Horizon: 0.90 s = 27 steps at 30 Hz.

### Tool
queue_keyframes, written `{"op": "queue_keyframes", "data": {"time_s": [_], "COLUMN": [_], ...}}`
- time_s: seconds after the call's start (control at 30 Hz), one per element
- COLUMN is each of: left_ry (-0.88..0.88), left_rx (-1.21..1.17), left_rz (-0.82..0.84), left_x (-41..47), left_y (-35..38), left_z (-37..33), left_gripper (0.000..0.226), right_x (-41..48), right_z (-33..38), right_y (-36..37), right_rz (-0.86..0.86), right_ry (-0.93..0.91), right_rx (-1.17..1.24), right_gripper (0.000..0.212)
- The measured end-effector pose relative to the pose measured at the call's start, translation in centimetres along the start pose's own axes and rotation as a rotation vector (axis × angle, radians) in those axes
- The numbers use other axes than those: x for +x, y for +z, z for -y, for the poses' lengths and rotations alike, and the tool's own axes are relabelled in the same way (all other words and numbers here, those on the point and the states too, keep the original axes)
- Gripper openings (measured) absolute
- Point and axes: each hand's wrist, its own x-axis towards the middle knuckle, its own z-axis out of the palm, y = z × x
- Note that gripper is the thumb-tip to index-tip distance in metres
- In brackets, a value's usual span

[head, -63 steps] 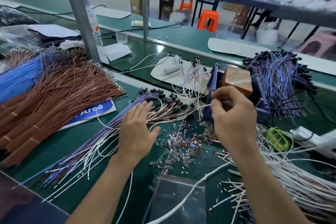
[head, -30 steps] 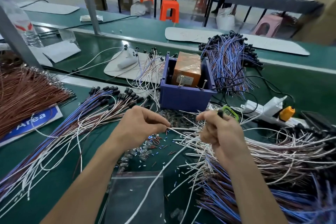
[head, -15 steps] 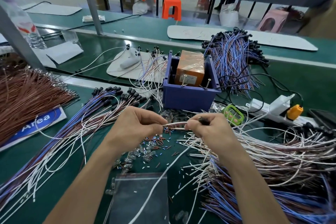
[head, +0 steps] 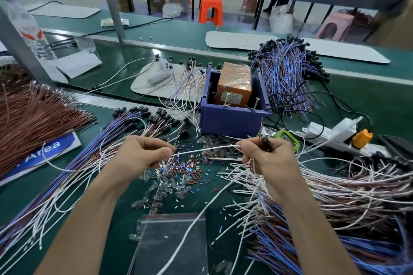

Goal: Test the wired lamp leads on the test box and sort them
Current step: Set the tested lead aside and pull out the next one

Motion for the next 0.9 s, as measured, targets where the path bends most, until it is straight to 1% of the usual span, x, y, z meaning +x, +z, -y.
{"op": "queue_keyframes", "data": {"time_s": [0.03, 0.1, 0.13, 0.23, 0.3, 0.33, 0.4, 0.47, 0.53, 0.63, 0.67, 0.77, 0.8, 0.87, 0.9], "left_ry": [0.000, 0.002, 0.011, 0.013, 0.023, 0.019, 0.043, 0.048, 0.014, -0.054, -0.071, -0.082, -0.075, -0.070, -0.066], "left_rx": [-0.029, -0.083, -0.114, -0.198, -0.228, -0.298, -0.524, -0.693, -0.757, -0.711, -0.691, -0.706, -0.707, -0.628, -0.537], "left_rz": [0.044, 0.126, 0.135, 0.090, 0.075, 0.068, 0.037, -0.034, -0.085, -0.162, -0.193, -0.226, -0.218, -0.207, -0.219], "left_x": [-0.2, -0.5, -0.7, -0.8, -0.9, -0.9, -0.6, -0.4, -0.1, 0.3, 0.5, 0.7, 0.7, 0.4, 0.3], "left_y": [-0.4, -1.5, -2.1, -4.2, -4.8, -4.7, -4.2, -3.7, -3.2, -2.5, -2.1, -1.3, -1.2, -0.9, -0.6], "left_z": [0.1, 0.4, 0.6, 1.1, 1.4, 1.3, 1.5, 1.7, 1.6, 1.6, 1.7, 1.6, 1.6, 1.6, 1.5], "left_gripper": [0.013, 0.026, 0.027, 0.026, 0.044, 0.045, 0.014, 0.028, 0.032, 0.039, 0.038, 0.021, 0.021, 0.029, 0.031], "right_x": [0.1, 0.2, 0.2, 0.4, 0.4, 0.5, 0.7, 0.7, 0.7, 0.6, 0.5, 0.4, 0.3, 0.4, 0.3], "right_z": [0.0, -0.1, -0.1, 0.0, 0.1, 0.1, 0.0, -0.1, -0.3, -0.2, -0.2, -0.2, -0.2, -0.3, -0.3], "right_y": [0.0, -0.3, -0.5, -1.3, -1.6, -1.7, -1.7, -1.7, -1.7, -2.1, -2.3, -2.6, -2.7, -2.7, -2.8], "right_rz": [-0.001, -0.016, -0.027, -0.036, -0.020, -0.018, -0.031, -0.045, -0.048, -0.037, -0.030, -0.019, -0.031, -0.075, -0.085], "right_ry": [0.027, 0.064, 0.067, 0.064, 0.079, 0.090, 0.114, 0.129, 0.136, 0.155, 0.162, 0.181, 0.184, 0.186, 0.186], "right_rx": [0.037, 0.071, 0.064, 0.038, 0.027, 0.021, 0.007, -0.016, -0.026, 0.000, 0.011, 0.029, 0.020, -0.025, -0.027], "right_gripper": [0.014, 0.016, 0.018, 0.024, 0.024, 0.023, 0.019, 0.016, 0.014, 0.013, 0.014, 0.015, 0.012, 0.009, 0.014]}}
